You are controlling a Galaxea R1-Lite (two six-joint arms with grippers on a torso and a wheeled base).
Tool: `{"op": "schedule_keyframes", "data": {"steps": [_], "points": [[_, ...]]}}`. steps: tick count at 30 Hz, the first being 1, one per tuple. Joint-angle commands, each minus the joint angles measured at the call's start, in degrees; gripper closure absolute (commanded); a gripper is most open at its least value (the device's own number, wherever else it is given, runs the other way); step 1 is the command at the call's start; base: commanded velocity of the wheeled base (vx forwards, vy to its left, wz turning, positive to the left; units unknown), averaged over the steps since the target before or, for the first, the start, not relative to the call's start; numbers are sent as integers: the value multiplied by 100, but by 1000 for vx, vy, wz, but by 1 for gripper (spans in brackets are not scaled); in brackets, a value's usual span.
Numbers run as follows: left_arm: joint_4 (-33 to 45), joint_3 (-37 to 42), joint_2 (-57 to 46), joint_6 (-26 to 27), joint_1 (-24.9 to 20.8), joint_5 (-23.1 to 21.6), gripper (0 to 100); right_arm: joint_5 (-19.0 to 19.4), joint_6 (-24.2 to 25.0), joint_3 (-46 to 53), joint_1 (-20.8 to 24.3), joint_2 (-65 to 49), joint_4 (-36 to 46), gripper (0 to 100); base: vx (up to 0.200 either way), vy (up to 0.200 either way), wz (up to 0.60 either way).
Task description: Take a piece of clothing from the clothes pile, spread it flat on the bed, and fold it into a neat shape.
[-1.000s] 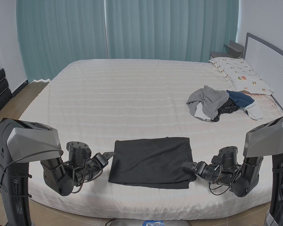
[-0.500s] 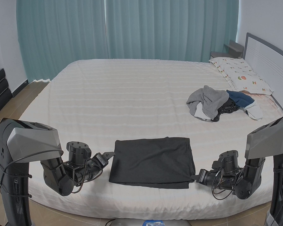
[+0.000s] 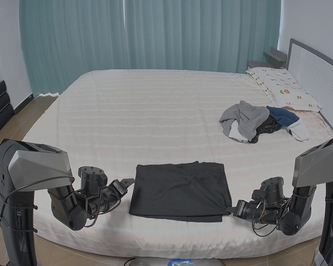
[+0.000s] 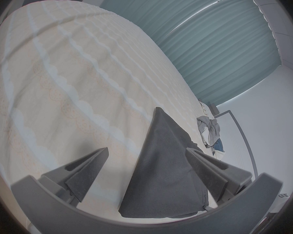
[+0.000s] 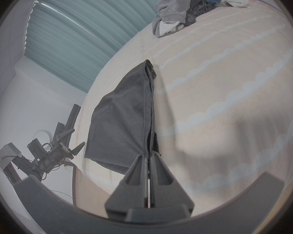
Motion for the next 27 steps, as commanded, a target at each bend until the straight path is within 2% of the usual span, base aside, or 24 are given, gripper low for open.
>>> {"op": "schedule_keyframes", "data": {"steps": [1, 4, 5, 9, 14, 17, 20, 21, 22, 23, 27], "points": [[-11, 3, 10, -3, -1, -2, 0, 5, -4, 32, 6, 3, -4, 100, 0, 0, 0], [-2, 3, 10, -3, -1, -2, 0, 5, -21, 23, 15, 47, 5, 100, 0, 0, 0], [-2, 3, 10, -3, -1, -2, 0, 5, -39, 32, 24, 47, 5, 0, 0, 0, 0], [-2, 3, 10, -3, -1, -2, 0, 5, -65, 23, 6, -24, -4, 0, 0, 0, 0], [-2, 3, -34, -20, 17, -107, 0, 93, -39, -91, -328, -278, -30, 0, 0, 0, 0], [68, -76, -51, -3, 25, -230, 0, 313, 181, -451, -644, -32, -57, 0, 0, 0, 0], [59, -111, -43, 33, 17, -301, 0, 506, 629, -741, -785, 205, -74, 0, 0, 0, 0], [59, -111, -43, 33, 17, -301, 0, 506, 629, -741, -785, 205, -74, 0, 0, 0, 0], [77, -252, -25, 217, 25, -468, 0, 515, 919, -899, -820, 372, -92, 0, 0, 0, 0], [94, -348, 10, 358, 34, -591, 0, 498, 998, -961, -811, 433, -145, 0, 0, 0, 0], [341, -972, 195, 780, 61, -811, 0, 489, 1033, -899, -794, 565, -531, 0, 0, 0, 0]]}}
